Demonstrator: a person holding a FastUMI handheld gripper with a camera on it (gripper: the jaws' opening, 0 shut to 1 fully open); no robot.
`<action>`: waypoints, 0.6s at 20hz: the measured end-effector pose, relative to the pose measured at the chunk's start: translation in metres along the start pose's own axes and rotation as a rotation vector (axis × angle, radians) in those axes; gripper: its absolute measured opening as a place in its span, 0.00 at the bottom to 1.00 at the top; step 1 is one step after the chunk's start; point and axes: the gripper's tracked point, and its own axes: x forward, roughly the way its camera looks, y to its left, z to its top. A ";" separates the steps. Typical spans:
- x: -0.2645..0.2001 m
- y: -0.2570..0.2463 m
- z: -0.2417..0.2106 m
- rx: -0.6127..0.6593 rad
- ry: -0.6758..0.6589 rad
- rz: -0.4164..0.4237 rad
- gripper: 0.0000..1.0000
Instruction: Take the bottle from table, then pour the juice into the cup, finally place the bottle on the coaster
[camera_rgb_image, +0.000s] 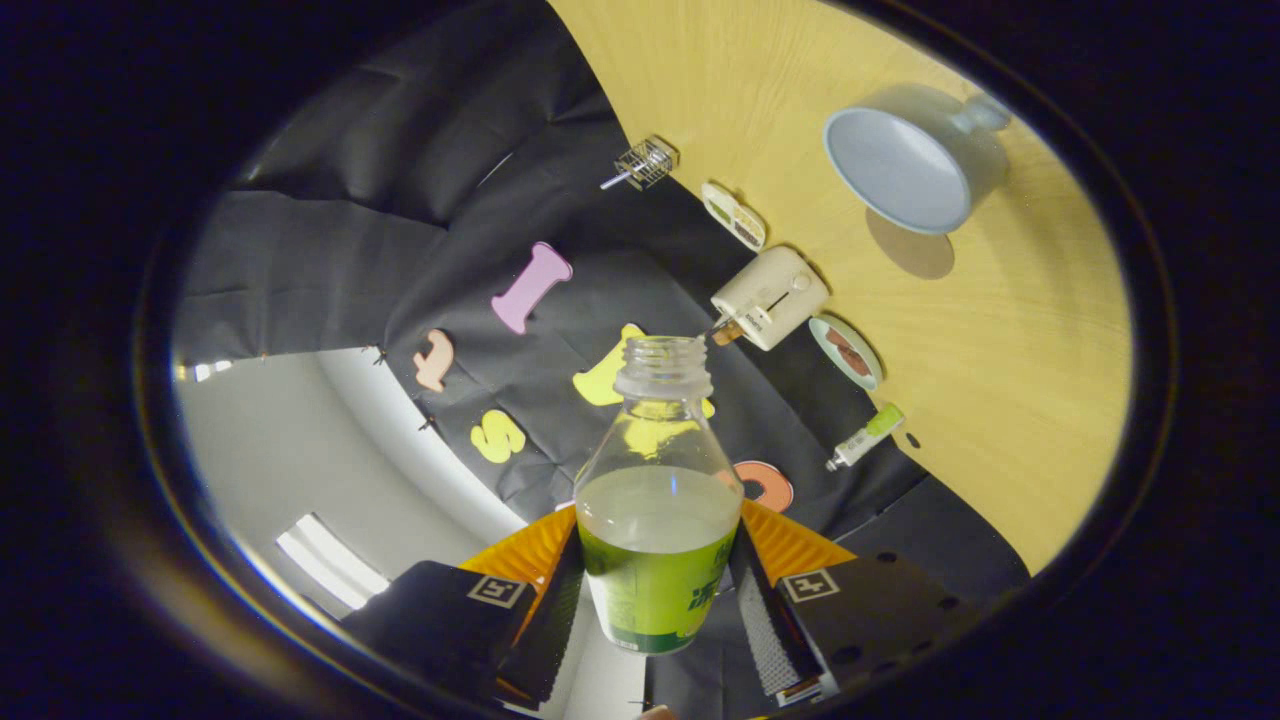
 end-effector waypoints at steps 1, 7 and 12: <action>-0.001 0.001 0.003 0.004 -0.008 0.003 0.77; -0.001 0.002 0.006 0.022 -0.006 -0.012 0.77; 0.001 0.006 0.002 0.036 0.000 -0.011 0.77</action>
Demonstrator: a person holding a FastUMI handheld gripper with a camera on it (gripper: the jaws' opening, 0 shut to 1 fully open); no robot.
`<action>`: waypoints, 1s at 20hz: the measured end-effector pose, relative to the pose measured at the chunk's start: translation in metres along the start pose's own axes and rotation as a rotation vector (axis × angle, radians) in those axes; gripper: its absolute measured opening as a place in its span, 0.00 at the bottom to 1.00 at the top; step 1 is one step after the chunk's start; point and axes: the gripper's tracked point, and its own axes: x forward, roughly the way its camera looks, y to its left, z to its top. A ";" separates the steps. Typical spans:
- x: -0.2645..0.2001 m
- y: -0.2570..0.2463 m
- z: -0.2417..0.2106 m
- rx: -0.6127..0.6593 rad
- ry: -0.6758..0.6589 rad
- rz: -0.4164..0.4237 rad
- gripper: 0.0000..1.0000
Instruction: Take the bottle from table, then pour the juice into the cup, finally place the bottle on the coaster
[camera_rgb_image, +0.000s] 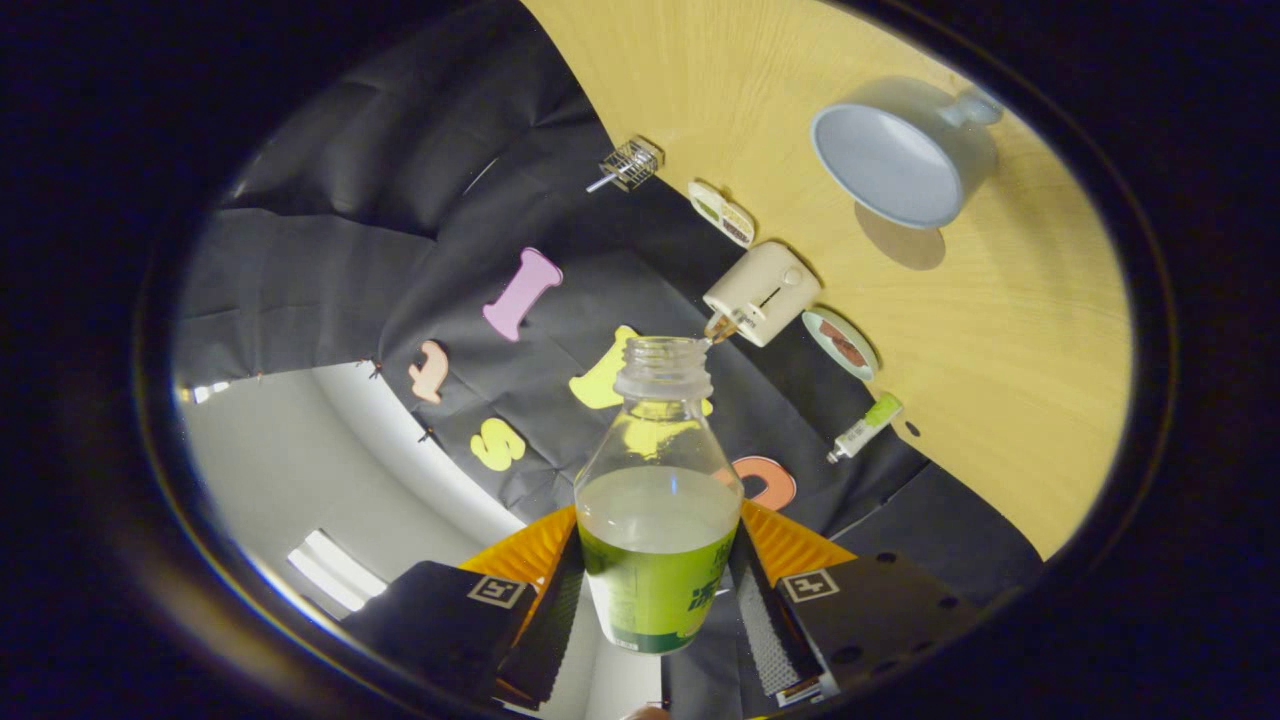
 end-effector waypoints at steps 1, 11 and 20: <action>0.001 0.001 -0.001 -0.003 0.003 -0.003 0.77; 0.007 0.020 -0.018 -0.019 0.032 0.012 0.77; 0.006 0.016 -0.024 -0.059 0.042 -0.027 0.77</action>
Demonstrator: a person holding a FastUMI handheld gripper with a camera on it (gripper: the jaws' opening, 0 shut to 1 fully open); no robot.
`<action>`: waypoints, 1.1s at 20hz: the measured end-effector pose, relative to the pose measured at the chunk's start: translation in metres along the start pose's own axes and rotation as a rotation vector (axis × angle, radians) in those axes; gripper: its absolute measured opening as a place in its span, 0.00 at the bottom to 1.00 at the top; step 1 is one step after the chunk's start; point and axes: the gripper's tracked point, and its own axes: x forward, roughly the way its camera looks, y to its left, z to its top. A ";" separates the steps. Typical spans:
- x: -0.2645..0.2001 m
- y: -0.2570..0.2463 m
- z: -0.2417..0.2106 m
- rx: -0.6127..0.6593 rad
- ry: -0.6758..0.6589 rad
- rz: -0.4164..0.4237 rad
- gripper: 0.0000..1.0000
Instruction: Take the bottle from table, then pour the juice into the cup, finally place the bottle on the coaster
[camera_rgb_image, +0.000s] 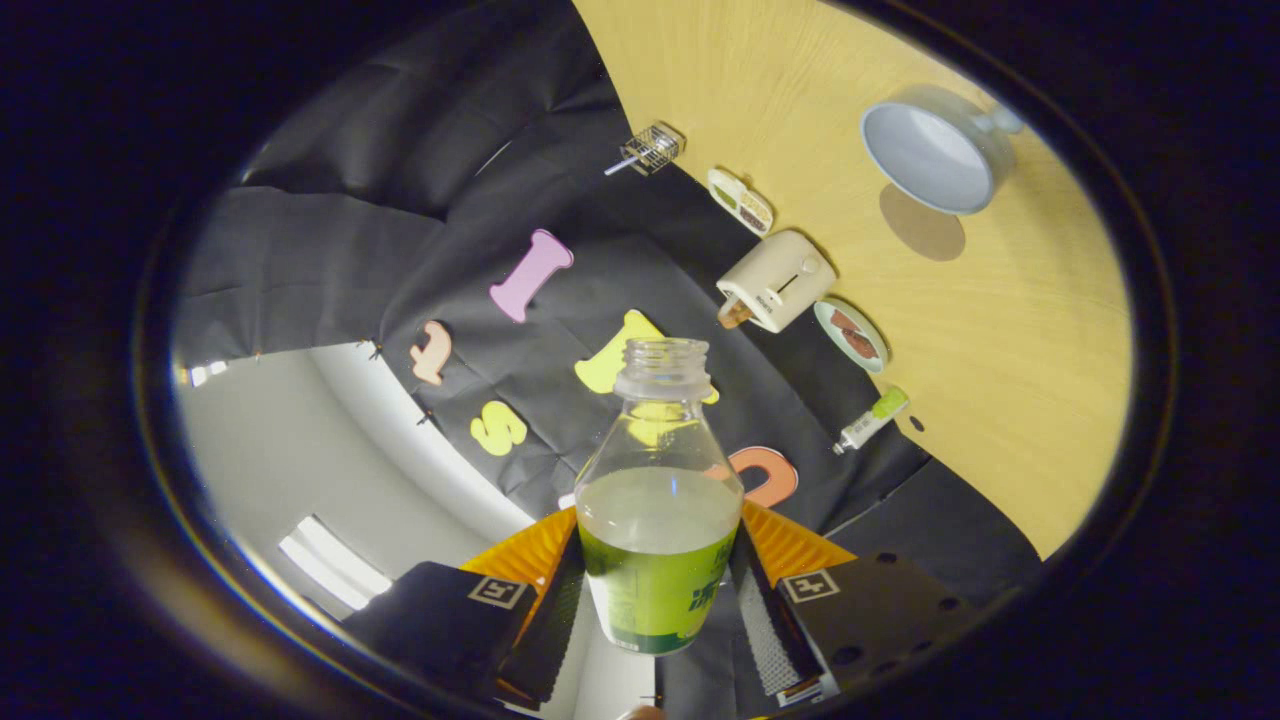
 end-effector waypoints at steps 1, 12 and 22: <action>0.000 -0.003 -0.003 -0.031 0.010 -0.017 0.77; -0.003 -0.030 -0.001 -0.677 0.051 -0.235 0.77; -0.006 -0.018 0.015 -1.450 0.100 -0.518 0.78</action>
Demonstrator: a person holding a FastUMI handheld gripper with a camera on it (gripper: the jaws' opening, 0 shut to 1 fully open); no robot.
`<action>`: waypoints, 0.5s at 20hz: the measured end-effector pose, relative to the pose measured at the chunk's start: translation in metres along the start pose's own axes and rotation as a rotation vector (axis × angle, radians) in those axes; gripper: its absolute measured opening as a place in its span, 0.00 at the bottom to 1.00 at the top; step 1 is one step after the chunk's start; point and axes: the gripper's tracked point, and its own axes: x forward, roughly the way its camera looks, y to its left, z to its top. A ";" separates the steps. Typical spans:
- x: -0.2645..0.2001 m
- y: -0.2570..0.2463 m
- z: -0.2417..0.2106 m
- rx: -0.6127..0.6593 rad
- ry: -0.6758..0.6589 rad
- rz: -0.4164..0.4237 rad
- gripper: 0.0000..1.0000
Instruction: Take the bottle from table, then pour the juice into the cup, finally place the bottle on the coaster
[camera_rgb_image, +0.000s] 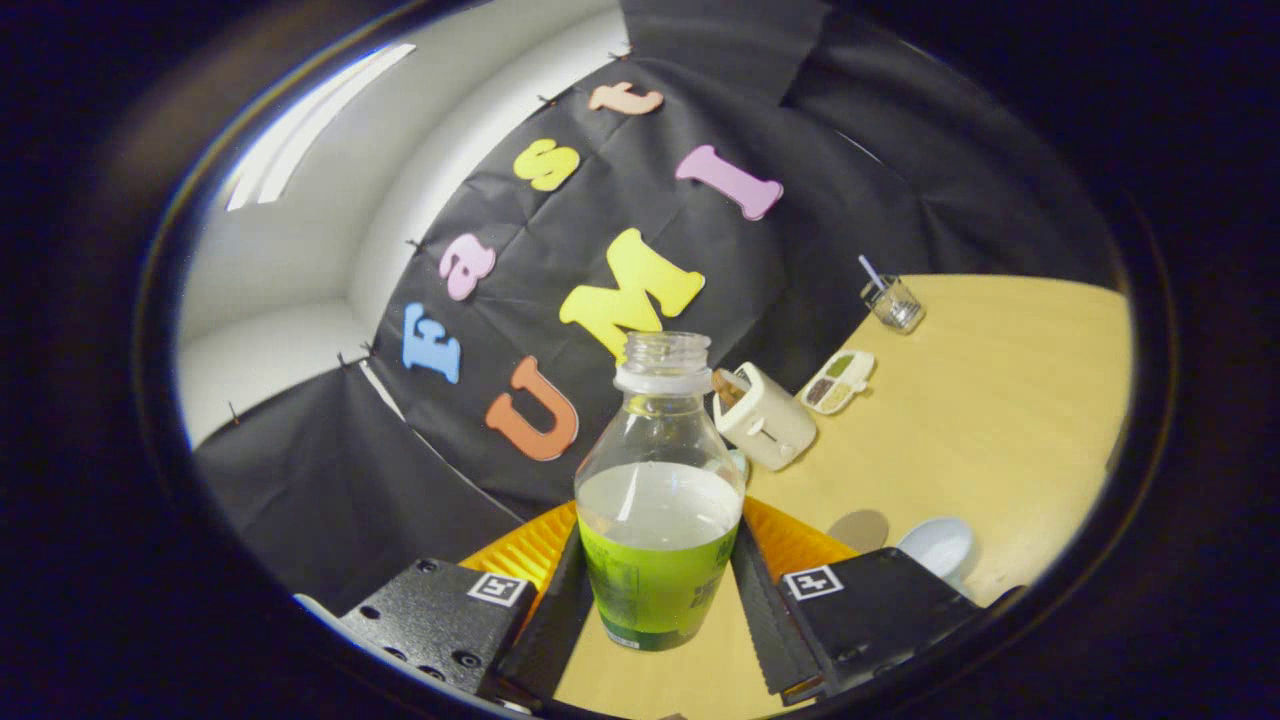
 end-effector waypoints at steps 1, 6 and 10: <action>0.001 0.000 0.006 -0.066 -0.011 -0.028 0.78; 0.002 0.004 0.037 -0.200 -0.056 -0.049 0.78; 0.005 -0.002 0.049 -0.323 -0.075 -0.093 0.79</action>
